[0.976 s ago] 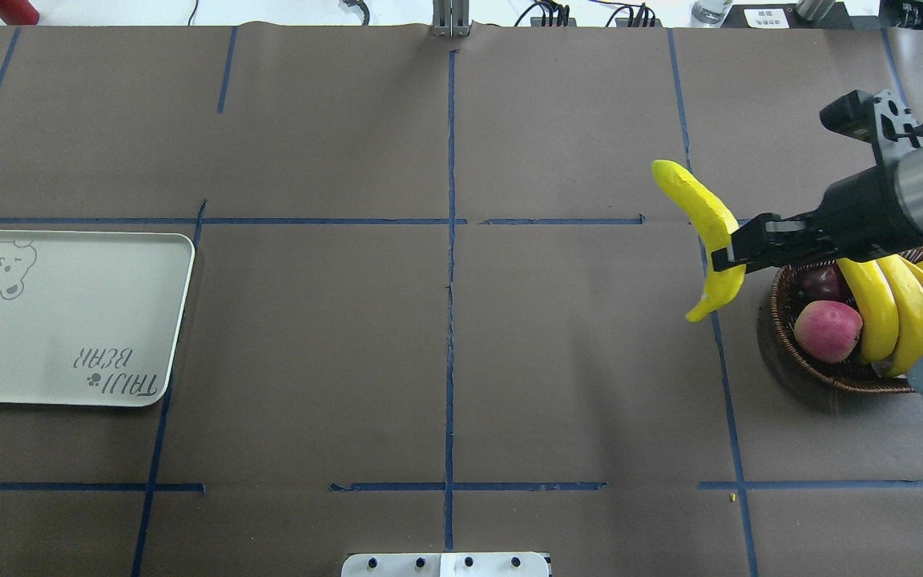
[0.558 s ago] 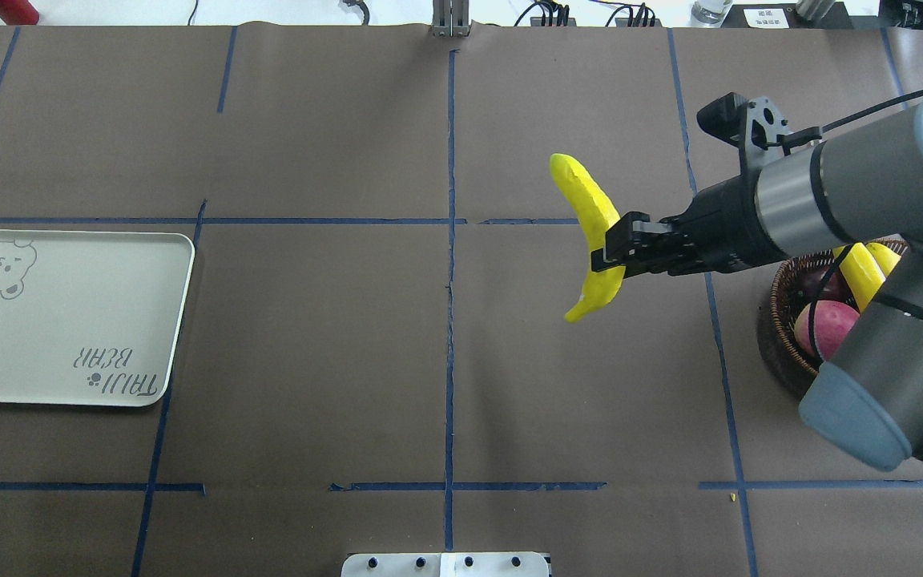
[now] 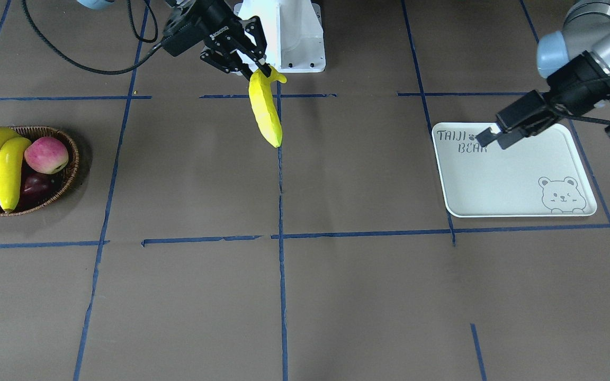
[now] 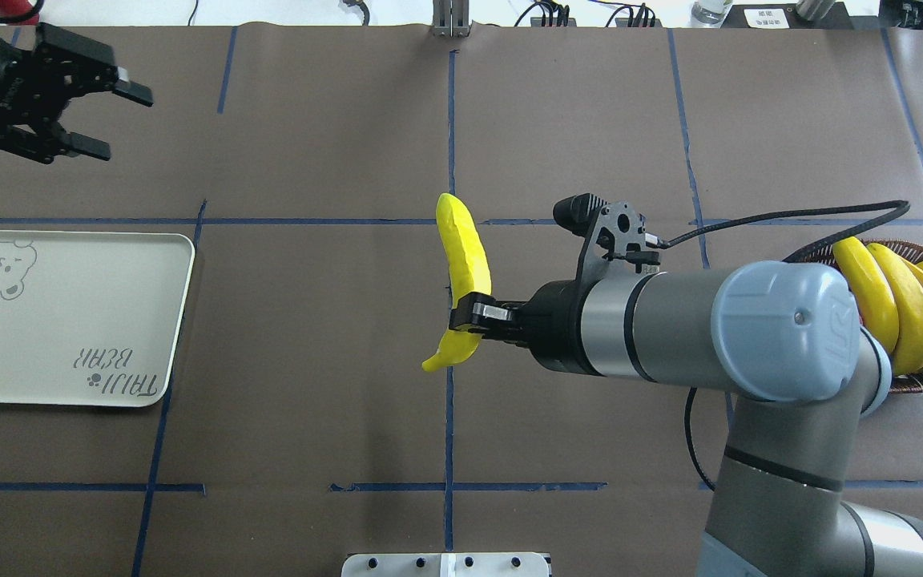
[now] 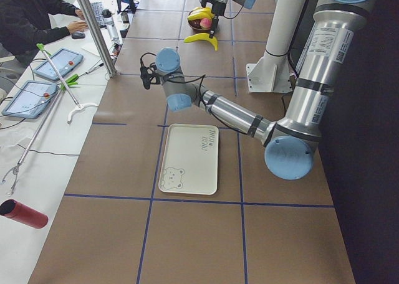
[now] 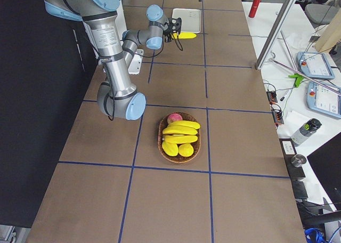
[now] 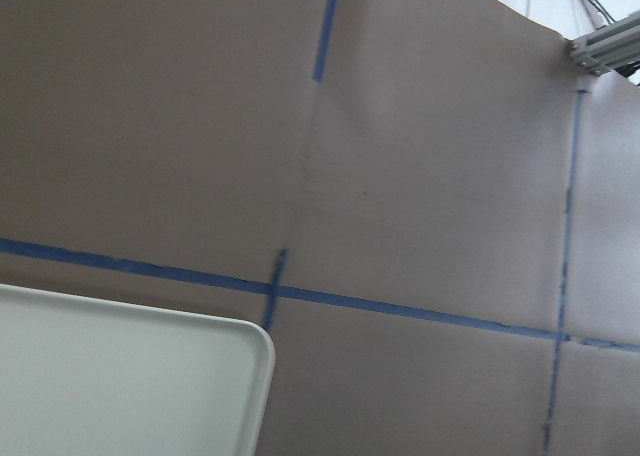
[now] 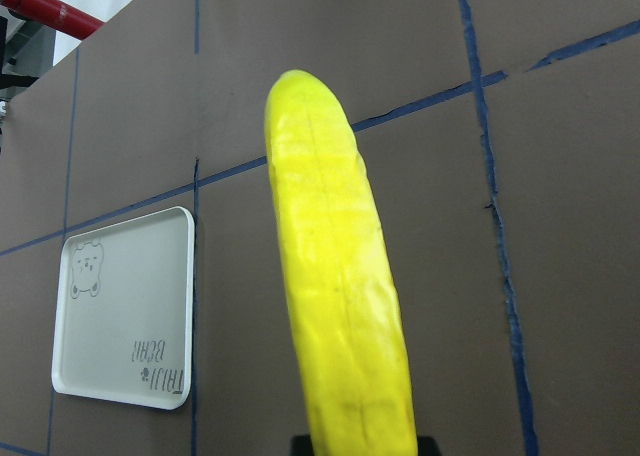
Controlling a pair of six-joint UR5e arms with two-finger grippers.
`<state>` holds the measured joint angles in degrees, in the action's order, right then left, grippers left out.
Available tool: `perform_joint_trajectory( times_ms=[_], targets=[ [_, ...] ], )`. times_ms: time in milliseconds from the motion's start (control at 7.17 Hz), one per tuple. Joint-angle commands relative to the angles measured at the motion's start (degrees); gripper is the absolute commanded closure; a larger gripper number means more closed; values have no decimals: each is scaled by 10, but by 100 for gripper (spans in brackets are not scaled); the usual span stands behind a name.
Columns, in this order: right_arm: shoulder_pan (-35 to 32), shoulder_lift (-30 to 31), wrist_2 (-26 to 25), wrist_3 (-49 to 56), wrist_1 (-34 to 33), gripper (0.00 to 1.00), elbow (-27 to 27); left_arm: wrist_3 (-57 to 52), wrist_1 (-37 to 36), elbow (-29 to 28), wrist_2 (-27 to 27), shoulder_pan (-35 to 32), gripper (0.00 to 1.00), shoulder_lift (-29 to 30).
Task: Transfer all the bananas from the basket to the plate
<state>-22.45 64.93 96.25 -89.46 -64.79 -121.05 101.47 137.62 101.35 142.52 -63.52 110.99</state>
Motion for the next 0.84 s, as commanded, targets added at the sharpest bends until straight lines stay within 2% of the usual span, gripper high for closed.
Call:
perform_joint_trajectory(
  times_ms=[0, 279, 418, 697],
  targets=[
    [14, -16, -20, -4, 0, 97, -1, 120, 0, 31, -73, 100, 1, 53],
    [16, -18, -22, -6, 44, 97, 3, 142, -28, 25, -153, 185, 1, 98],
    [21, -19, -28, -7, 44, 97, 4, 150, -39, 25, -197, 224, 1, 117],
    [29, -19, -39, -7, 45, 98, 5, 151, -39, 24, -205, 237, 1, 124]
  ],
)
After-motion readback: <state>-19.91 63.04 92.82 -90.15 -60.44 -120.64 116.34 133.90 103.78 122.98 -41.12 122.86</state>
